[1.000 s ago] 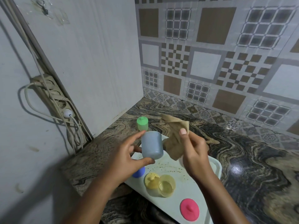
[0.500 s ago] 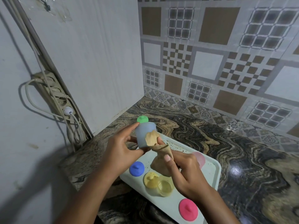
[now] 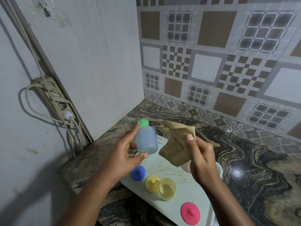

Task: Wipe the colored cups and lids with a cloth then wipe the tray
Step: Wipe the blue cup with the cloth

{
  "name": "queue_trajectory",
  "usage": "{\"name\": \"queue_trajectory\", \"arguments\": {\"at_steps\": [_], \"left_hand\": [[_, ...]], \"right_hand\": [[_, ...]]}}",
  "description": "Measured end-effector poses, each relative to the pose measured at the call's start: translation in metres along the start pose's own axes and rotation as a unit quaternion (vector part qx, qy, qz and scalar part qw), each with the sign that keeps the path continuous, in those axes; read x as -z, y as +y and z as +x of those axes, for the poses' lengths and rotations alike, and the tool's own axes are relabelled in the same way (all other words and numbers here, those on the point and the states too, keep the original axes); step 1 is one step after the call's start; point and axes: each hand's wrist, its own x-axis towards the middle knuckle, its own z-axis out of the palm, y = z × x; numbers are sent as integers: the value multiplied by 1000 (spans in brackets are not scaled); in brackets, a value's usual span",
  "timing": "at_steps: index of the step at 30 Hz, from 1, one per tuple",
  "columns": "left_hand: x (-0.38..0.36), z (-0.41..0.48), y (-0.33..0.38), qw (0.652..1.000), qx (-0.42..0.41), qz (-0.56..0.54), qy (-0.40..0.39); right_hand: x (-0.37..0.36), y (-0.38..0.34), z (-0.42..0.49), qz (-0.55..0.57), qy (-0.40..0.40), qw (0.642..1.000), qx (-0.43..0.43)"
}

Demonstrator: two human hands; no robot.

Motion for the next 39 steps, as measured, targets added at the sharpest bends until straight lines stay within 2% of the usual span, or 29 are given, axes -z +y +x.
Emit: {"name": "queue_trajectory", "arguments": {"at_steps": [2, 6, 9, 17, 23, 26, 29, 31, 33, 36, 39], "left_hand": [[-4, -1, 3, 1000, -5, 21, 5], [-12, 2, 6, 998, -42, 44, 30], [-14, 4, 4, 997, -47, 43, 36], [-9, 8, 1, 997, -28, 36, 58], [-4, 9, -1, 998, -28, 38, 36], [-4, 6, 4, 999, -28, 4, 29], [-4, 4, 2, 999, -30, -16, 28], [-4, 3, 1, 999, -34, -12, 28], [-5, 2, -1, 999, -37, 12, 22], [-7, 1, -1, 999, -23, 17, 21], [-12, 1, 0, 999, -22, 28, 16]], "right_hand": [[-7, -10, 10, 3, -16, 1000, 11], [-20, -7, 16, -113, -126, 983, 65], [-24, 2, 9, -133, -181, 968, 110], [-13, 9, -16, -176, -170, 960, 138], [5, 26, -25, -183, -211, 953, 117], [10, 31, -29, -120, -182, 973, 70], [11, 29, -24, -13, -83, 996, -1], [9, 26, -16, 39, -31, 998, -45], [5, 15, -7, 63, -4, 997, -47], [-8, -2, 4, 60, -10, 998, -12], [-21, -6, 10, -17, -69, 997, 25]]}}
